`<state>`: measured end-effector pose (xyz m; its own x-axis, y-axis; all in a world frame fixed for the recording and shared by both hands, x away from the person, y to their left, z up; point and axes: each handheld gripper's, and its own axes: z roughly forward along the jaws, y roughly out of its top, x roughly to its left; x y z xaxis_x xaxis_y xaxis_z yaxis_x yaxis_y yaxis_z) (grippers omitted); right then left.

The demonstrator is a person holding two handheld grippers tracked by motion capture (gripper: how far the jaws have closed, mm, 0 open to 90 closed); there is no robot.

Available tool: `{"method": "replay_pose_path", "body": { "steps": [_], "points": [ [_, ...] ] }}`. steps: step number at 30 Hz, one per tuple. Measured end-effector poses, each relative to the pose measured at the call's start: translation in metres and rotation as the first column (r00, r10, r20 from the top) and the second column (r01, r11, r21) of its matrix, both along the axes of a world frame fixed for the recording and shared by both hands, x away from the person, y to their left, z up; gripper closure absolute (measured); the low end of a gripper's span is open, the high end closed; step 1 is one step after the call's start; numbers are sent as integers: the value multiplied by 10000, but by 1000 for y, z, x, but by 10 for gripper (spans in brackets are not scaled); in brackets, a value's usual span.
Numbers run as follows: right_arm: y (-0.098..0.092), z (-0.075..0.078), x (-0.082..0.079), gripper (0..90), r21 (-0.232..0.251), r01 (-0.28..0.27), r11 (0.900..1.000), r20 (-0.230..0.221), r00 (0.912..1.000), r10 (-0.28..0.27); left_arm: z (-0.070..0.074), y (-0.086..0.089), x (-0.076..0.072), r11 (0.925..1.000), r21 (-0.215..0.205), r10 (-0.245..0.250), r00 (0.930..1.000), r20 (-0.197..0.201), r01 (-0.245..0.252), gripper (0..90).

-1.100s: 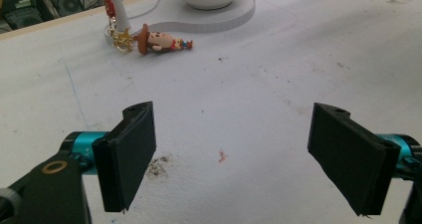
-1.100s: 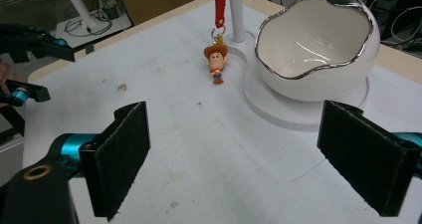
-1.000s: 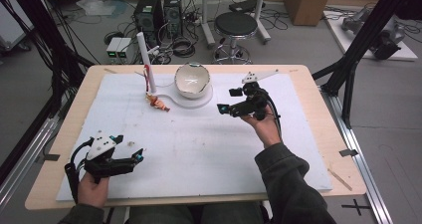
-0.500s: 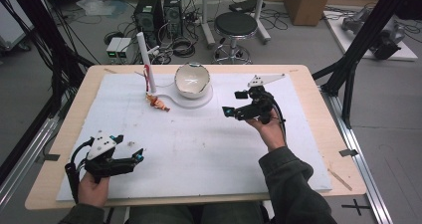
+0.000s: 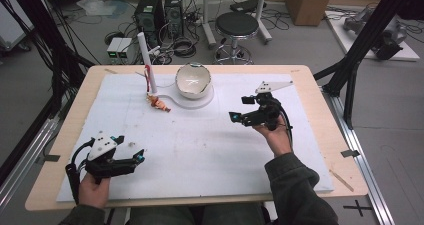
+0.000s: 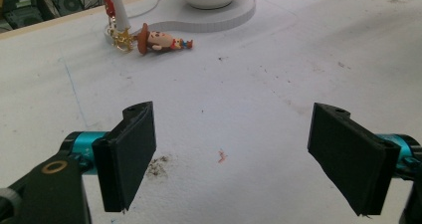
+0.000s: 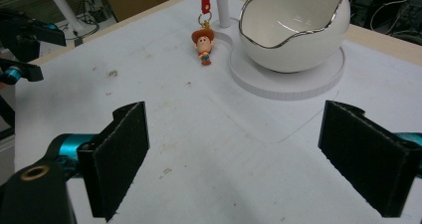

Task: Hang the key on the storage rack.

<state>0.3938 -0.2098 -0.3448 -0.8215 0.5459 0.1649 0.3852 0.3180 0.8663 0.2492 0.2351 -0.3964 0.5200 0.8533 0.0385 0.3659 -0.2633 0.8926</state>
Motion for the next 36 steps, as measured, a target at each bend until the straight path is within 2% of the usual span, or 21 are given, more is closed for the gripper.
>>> {"method": "replay_pose_path", "body": {
  "steps": [10, 14, 18, 36],
  "points": [
    [-9, -7, -7, 112, -56, 282, 9996, 121, 9995, -281, 0, -1, 0, 10000, 8, -4, 10000, 10, 4, 195],
    [-11, -8, -9, 111, -201, 299, 9994, -37, 9995, -300, 0, 0, 0, 10000, 57, -35, 10000, -11, 35, 196],
    [-12, -9, -13, 112, -311, 350, 9989, 132, 9993, -346, 0, 0, 0, 10000, 43, -32, 10000, -16, 32, 195],
    [-28, -26, -27, 112, -601, 856, 9945, 163, 9963, -847, 0, 0, 0, 10000, 37, -31, 10000, -4, 31, 195]
  ]
}}
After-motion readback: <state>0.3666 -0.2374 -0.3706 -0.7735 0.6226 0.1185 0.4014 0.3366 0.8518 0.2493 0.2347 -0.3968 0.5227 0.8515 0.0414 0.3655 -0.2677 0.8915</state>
